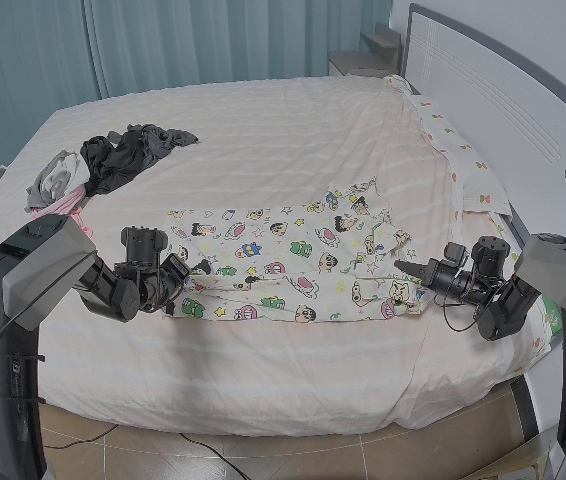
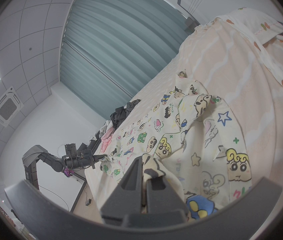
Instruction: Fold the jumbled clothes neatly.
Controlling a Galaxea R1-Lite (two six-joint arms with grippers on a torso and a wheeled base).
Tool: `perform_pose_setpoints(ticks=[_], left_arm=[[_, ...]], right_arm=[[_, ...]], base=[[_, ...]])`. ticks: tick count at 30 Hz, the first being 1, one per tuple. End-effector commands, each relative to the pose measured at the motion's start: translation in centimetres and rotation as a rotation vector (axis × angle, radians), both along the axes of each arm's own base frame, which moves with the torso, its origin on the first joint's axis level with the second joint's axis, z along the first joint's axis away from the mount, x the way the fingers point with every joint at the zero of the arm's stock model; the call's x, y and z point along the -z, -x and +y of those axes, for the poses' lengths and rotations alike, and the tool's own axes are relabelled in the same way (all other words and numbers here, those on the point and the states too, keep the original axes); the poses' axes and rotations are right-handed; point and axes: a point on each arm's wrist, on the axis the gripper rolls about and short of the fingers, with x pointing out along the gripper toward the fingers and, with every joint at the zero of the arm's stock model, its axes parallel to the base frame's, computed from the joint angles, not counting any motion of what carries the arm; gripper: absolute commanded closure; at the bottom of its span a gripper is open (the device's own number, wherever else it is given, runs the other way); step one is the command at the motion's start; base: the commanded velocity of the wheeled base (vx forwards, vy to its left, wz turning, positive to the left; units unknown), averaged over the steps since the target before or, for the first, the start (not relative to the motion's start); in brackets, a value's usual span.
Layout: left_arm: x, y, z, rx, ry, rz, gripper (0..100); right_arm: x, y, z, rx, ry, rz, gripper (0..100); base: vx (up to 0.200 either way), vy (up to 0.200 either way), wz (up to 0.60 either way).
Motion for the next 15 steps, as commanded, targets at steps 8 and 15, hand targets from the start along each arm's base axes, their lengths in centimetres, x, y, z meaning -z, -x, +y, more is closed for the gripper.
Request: perform_pose_setpoints(ticks=[8, 15], left_arm=[[0.2, -0.6, 0.2, -0.076, 0.021, -0.021, 0], [-3.2, 0.4, 2.4, -0.152, 0.018, -0.082, 0]], right_arm=[[0.6, -0.3, -0.2, 0.015, -0.002, 0.008, 0], [-0.7, 0.3, -3.5, 0.145, 0.005, 0.003, 0]], base=[[0.0, 0.0, 0.0], [0.0, 0.0, 0.0]])
